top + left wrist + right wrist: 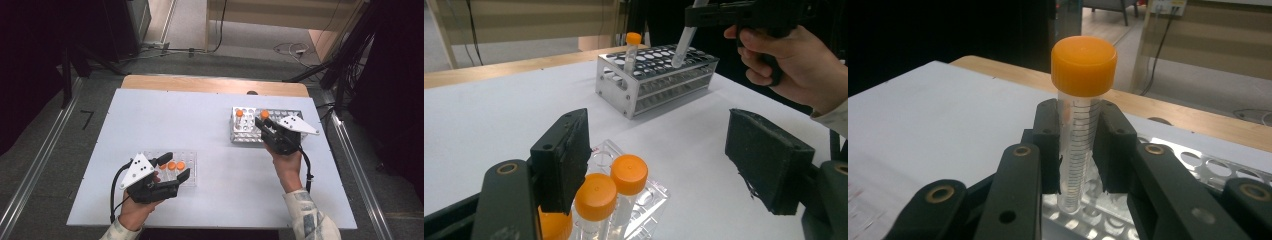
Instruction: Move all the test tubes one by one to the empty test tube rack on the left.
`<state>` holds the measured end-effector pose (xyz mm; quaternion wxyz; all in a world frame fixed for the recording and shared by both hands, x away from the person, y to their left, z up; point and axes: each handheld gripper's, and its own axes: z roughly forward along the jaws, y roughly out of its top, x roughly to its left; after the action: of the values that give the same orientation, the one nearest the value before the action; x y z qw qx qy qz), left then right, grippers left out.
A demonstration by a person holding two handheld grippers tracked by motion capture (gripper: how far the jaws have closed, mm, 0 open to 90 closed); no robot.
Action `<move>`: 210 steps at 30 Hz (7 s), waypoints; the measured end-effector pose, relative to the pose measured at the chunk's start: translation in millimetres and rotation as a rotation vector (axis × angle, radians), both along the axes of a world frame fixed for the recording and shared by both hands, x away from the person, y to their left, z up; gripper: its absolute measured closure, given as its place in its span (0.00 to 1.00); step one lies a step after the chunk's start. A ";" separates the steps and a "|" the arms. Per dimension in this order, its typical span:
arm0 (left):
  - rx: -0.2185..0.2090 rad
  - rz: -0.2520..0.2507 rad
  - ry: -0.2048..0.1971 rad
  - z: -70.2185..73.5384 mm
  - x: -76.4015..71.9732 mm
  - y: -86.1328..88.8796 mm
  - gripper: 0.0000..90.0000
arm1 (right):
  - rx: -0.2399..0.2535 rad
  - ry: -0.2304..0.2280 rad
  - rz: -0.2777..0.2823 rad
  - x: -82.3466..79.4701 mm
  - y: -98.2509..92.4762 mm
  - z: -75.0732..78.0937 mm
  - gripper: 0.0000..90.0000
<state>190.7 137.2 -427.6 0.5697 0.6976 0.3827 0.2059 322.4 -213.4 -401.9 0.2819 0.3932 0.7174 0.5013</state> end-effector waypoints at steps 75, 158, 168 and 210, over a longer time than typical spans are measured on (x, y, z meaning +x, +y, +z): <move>0.048 -0.214 0.007 -19.6 -5.9 -65.6 0.77 | -0.091 0.148 0.503 -115.2 79.3 -55.8 0.80; 0.065 0.155 0.006 3.7 -0.8 56.0 0.77 | -0.093 0.165 0.370 -94.1 27.5 -55.2 0.28; 0.042 0.130 0.020 2.0 -1.1 56.3 0.70 | -0.092 0.166 0.367 -93.8 27.2 -55.4 0.28; 0.032 0.059 0.018 -5.8 -2.3 19.4 0.19 | -0.017 0.102 -0.034 15.9 38.3 -41.9 0.49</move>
<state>188.3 156.6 -433.4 0.5485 0.6970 0.4050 0.2223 338.3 -175.1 -443.8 0.2567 0.4278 0.7284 0.4696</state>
